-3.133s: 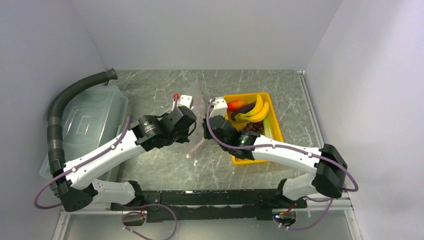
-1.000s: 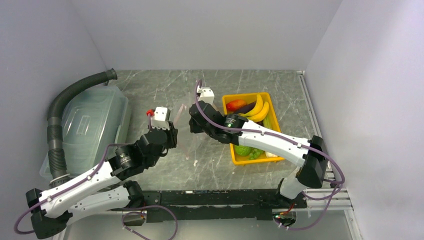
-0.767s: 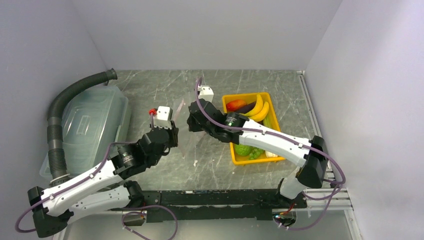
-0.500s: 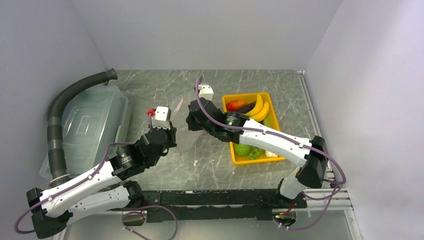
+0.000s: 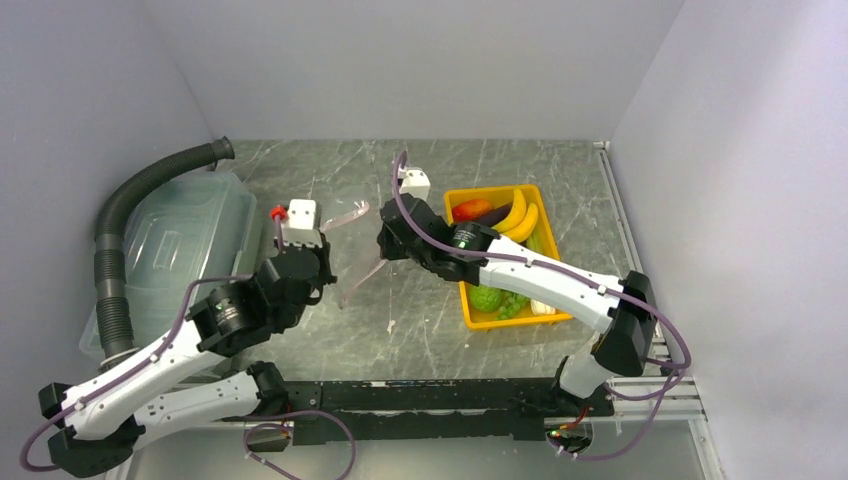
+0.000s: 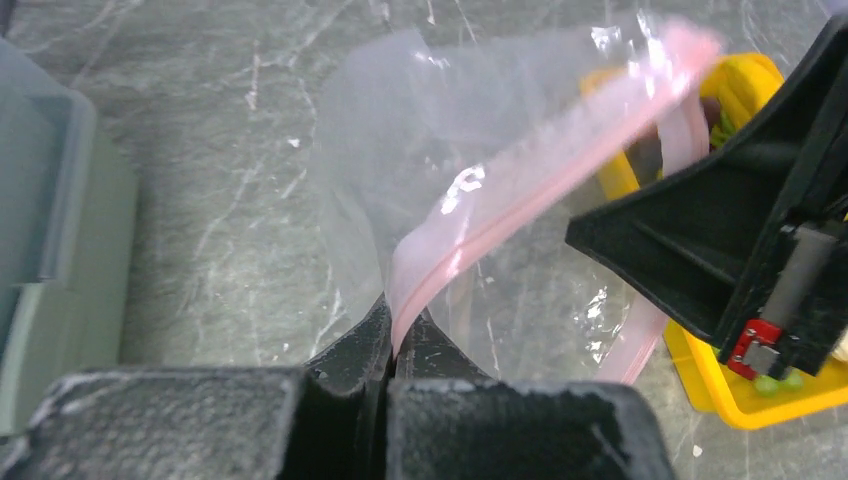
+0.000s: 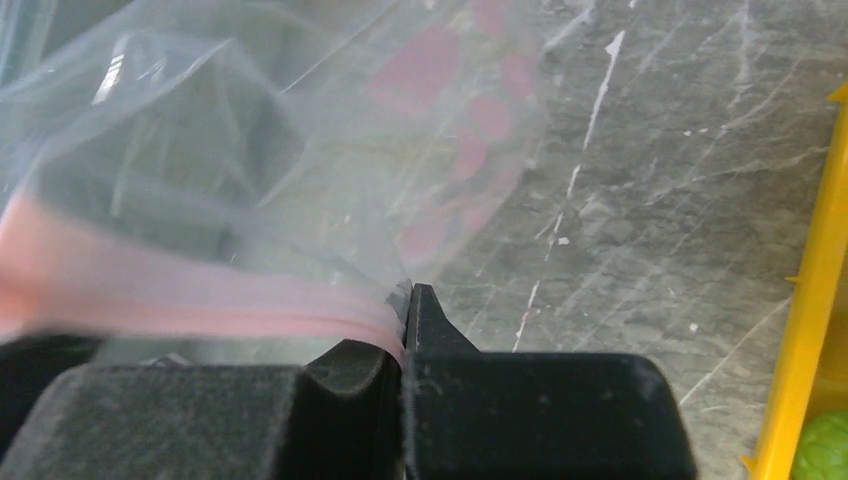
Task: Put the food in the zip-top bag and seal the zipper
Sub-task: Open the zipper of the food storage bag at the center of the board.
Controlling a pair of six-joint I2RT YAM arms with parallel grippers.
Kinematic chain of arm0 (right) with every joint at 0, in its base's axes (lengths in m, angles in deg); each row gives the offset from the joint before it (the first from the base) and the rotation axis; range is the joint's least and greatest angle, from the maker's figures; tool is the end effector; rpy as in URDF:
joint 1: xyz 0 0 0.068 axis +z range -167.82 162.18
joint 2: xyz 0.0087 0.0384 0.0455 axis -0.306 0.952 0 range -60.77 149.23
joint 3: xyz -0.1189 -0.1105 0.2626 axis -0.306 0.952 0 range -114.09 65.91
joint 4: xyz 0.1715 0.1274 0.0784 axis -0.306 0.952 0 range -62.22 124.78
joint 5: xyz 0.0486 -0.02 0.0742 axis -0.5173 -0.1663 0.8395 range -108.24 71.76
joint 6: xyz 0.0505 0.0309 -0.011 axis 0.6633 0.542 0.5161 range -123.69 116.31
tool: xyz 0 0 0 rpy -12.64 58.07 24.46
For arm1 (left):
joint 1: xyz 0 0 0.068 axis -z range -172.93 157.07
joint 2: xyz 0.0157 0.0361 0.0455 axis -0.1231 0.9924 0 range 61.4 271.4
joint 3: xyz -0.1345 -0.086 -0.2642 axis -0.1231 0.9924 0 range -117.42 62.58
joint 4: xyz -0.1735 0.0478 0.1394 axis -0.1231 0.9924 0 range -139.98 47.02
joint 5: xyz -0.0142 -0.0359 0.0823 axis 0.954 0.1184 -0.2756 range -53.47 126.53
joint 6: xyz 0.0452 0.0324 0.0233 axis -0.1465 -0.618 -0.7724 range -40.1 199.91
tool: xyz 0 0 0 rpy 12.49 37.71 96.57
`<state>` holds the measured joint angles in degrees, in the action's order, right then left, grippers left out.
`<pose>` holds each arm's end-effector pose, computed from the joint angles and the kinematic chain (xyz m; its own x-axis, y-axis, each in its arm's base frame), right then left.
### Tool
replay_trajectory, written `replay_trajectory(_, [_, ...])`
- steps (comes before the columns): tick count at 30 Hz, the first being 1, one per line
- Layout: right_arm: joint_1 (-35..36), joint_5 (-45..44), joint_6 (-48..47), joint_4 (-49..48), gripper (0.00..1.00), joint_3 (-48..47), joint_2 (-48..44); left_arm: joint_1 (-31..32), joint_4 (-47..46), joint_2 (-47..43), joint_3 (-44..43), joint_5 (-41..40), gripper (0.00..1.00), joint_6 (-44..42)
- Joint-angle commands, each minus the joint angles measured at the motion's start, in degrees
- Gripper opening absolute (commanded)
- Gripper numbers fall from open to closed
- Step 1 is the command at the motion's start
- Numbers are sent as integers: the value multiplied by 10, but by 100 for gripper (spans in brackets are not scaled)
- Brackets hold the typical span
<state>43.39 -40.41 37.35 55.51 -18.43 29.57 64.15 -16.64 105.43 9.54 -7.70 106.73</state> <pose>0.1743 0.2822 0.3882 -0.6354 0.1063 -0.7648 -0.3226 0.8633 0.3880 0.0788 -0.0643 0.3709 -0.3153 -0.1079 -0.9428 0.1275 0.9797 -0.1547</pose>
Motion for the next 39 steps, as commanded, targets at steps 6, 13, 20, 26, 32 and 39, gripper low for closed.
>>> replay_trajectory(6, [-49,53,5,-39,0,68,3,2,145,57,-119,-69,0,36])
replay_trajectory(13, [-77,120,12,-88,0,114,39,5,205,144,-157,-81,0,60])
replay_trajectory(20, [-95,139,9,-112,0,166,43,9,186,186,-159,-90,0,49])
replay_trajectory(26, [-117,143,5,-123,0,208,35,9,180,201,-166,-94,0,40])
replay_trajectory(32, [-124,154,8,-146,0,244,28,9,172,216,-167,-88,0,37])
replay_trajectory(39, [-124,175,0,-150,2,218,8,9,154,246,-162,-78,0,36])
